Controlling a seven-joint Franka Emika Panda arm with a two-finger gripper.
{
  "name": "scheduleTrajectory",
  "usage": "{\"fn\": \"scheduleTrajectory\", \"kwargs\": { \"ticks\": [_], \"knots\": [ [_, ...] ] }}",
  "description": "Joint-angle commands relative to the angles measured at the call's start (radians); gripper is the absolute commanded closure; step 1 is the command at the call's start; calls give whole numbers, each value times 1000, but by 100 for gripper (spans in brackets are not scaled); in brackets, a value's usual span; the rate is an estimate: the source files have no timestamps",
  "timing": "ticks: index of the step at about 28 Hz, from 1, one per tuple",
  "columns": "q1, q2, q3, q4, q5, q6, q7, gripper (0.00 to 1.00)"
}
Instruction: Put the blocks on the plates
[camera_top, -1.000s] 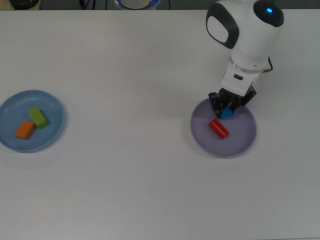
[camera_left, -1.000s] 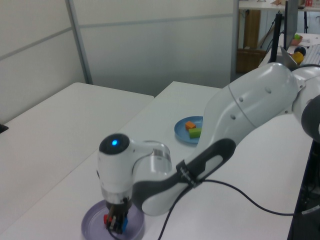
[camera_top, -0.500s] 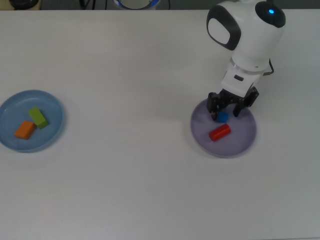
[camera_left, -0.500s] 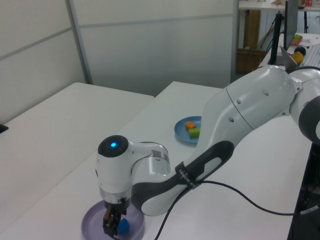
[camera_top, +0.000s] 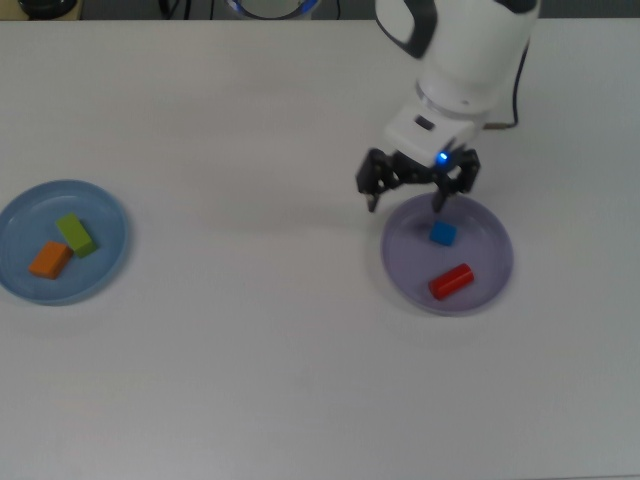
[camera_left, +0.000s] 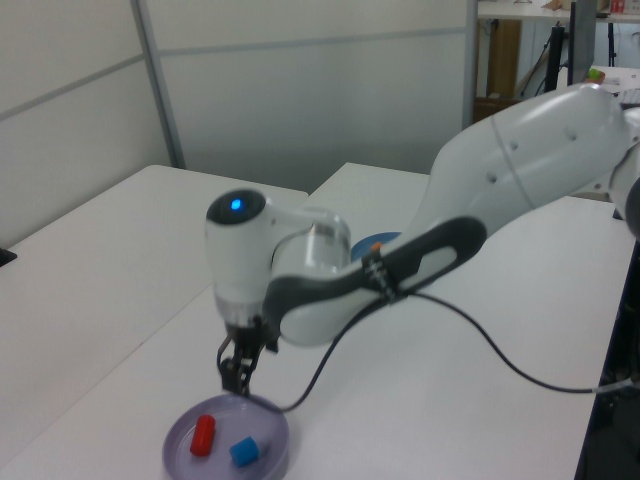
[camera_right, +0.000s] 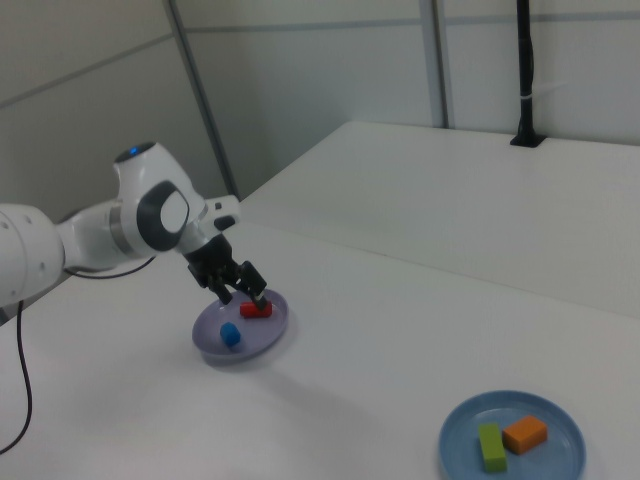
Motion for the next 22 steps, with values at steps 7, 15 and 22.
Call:
{"fn": "scheduleTrajectory", "kwargs": {
  "ticks": [7,15,22],
  "knots": [
    [-137,-248,-5,-25,99,-273,-79,0],
    [-182,-343,-49,-26,98,-423,-79,0],
    [-209,-417,-117,-39,117,-414,-155,0]
  ]
}}
